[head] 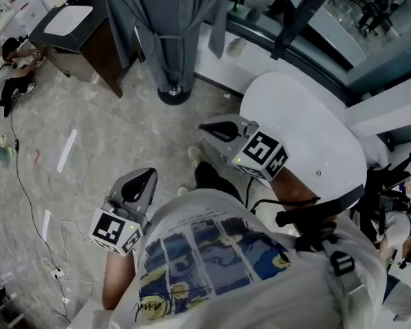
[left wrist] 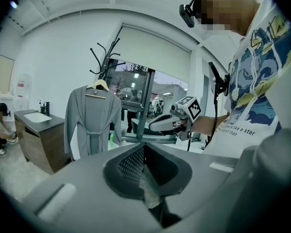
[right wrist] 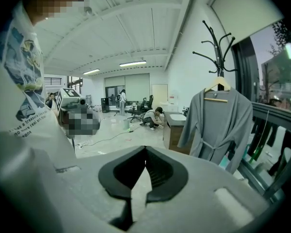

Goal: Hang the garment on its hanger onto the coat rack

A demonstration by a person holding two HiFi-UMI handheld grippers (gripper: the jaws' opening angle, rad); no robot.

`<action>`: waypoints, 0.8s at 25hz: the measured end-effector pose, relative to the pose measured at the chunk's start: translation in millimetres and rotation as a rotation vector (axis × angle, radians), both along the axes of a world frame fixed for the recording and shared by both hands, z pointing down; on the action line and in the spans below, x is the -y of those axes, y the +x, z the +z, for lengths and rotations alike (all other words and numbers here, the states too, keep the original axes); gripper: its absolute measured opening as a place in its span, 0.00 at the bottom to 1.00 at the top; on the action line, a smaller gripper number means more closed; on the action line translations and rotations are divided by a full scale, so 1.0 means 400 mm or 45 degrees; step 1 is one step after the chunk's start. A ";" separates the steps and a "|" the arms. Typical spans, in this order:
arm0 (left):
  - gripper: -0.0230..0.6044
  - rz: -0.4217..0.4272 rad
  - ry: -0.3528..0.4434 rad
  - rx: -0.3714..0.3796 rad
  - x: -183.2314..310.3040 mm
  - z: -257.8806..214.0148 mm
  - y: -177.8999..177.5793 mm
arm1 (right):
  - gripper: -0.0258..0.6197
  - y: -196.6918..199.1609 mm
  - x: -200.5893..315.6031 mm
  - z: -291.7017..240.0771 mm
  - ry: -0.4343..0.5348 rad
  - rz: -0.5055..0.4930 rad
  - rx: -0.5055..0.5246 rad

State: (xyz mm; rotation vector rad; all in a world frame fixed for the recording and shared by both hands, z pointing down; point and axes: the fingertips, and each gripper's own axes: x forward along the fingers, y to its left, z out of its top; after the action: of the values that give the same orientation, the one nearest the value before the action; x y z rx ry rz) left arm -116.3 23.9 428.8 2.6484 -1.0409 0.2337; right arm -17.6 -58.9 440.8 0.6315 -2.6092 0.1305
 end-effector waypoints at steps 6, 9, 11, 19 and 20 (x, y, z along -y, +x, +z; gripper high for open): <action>0.04 -0.010 0.009 -0.006 -0.014 -0.002 0.000 | 0.04 -0.029 -0.028 -0.012 0.024 -0.065 -0.022; 0.04 -0.013 0.009 -0.008 -0.014 -0.006 0.001 | 0.04 -0.032 -0.034 -0.016 0.027 -0.077 -0.042; 0.04 -0.013 0.006 0.000 -0.009 -0.014 0.003 | 0.04 -0.030 -0.033 -0.020 0.030 -0.082 -0.044; 0.04 0.006 -0.005 0.003 0.000 -0.020 0.004 | 0.04 -0.054 -0.032 -0.050 0.073 -0.109 -0.018; 0.04 0.007 -0.007 0.003 0.002 -0.018 0.005 | 0.04 -0.054 -0.032 -0.051 0.077 -0.111 -0.020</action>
State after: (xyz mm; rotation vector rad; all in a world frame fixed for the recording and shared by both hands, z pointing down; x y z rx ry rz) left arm -114.5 23.3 421.6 2.6471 -1.0320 0.2406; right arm -39.0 -46.2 420.4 0.5361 -2.6287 0.0195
